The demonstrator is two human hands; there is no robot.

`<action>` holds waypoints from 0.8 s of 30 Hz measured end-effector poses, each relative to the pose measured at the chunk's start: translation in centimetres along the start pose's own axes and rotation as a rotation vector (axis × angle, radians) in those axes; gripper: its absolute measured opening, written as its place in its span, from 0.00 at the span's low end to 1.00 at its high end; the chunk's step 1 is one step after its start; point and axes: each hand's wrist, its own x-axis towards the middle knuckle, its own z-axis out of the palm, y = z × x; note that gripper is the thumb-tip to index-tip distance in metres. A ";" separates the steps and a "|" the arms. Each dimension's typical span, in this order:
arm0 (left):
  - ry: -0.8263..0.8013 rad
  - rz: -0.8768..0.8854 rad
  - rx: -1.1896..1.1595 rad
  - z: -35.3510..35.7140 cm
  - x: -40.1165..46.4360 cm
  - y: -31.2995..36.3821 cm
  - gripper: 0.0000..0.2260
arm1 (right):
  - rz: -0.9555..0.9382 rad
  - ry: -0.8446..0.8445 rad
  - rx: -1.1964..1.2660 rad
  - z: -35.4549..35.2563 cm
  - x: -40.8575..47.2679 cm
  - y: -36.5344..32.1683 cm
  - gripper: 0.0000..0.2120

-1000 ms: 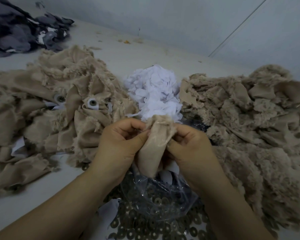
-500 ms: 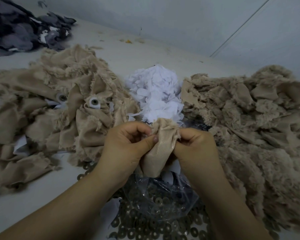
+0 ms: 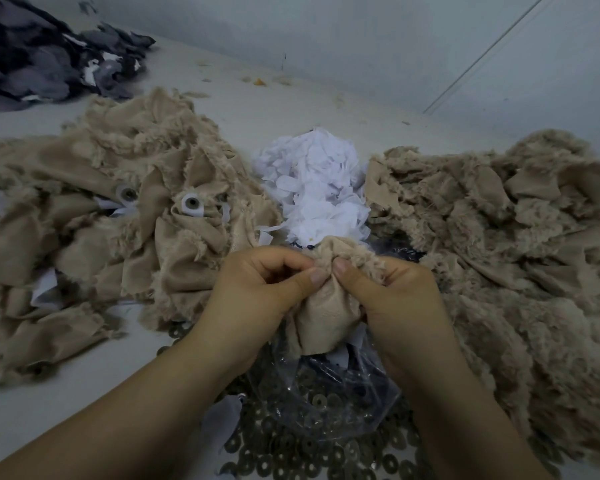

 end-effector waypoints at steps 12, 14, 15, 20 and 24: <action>0.078 0.040 0.099 1.0 -0.3 0.1 0.06 | 0.037 0.094 -0.036 0.3 0.0 -0.6 0.13; 0.081 0.061 0.117 1.0 -0.5 0.2 0.05 | 0.022 0.127 -0.100 0.3 0.0 -0.5 0.16; 0.080 0.074 0.122 1.0 -0.6 0.2 0.05 | 0.010 0.138 -0.126 0.3 0.0 -0.5 0.17; 0.088 0.091 0.122 0.9 -0.6 0.2 0.02 | -0.025 0.147 -0.181 0.3 -0.1 -0.6 0.16; 0.087 0.064 0.134 0.8 -0.3 -0.2 0.07 | -0.073 0.152 -0.202 0.4 -0.2 -0.7 0.13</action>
